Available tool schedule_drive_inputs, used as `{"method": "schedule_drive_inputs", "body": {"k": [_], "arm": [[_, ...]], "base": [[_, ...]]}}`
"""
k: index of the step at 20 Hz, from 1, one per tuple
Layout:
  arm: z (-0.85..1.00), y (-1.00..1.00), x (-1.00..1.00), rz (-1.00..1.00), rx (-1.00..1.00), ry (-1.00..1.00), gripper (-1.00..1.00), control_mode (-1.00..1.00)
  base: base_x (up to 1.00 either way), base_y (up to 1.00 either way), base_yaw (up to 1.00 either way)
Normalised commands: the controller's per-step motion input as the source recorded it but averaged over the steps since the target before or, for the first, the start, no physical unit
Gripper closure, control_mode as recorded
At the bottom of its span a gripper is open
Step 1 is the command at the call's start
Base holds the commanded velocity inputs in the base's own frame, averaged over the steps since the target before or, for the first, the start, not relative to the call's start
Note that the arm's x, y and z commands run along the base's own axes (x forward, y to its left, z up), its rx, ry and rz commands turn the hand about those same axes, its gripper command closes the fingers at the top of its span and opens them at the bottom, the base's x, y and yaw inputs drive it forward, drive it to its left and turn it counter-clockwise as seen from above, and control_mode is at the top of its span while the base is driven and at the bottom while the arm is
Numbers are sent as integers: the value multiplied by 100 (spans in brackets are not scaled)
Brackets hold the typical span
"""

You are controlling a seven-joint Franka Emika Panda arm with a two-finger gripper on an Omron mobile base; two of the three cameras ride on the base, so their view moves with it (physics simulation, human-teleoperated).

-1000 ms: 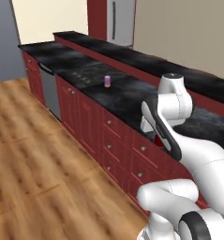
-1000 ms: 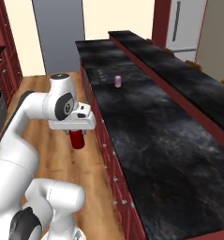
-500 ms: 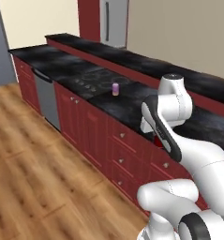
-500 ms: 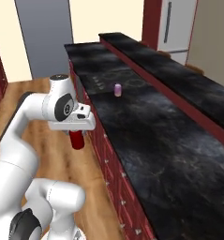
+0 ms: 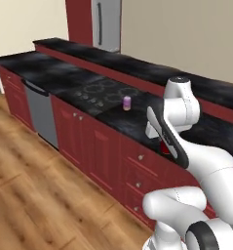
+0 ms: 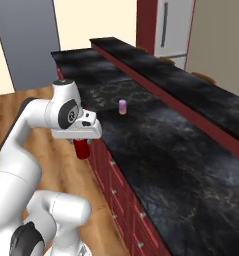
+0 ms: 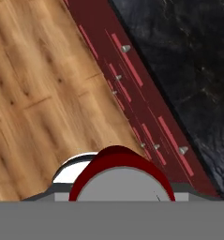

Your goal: Four empty soda cans are scattered around the kitchen. Gather all the cans and cluster them next to the stove for recycling.

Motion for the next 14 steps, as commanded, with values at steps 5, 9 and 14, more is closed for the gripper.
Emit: {"method": "schedule_drive_inputs", "body": {"k": [5,9,14], "arm": [[0,0,0,0,0,0,100,100],[0,0,0,0,0,0,100,100],[0,0,0,0,0,0,100,100]], "base": [[48,45,-24],[44,39,-26],[45,37,-29]]}}
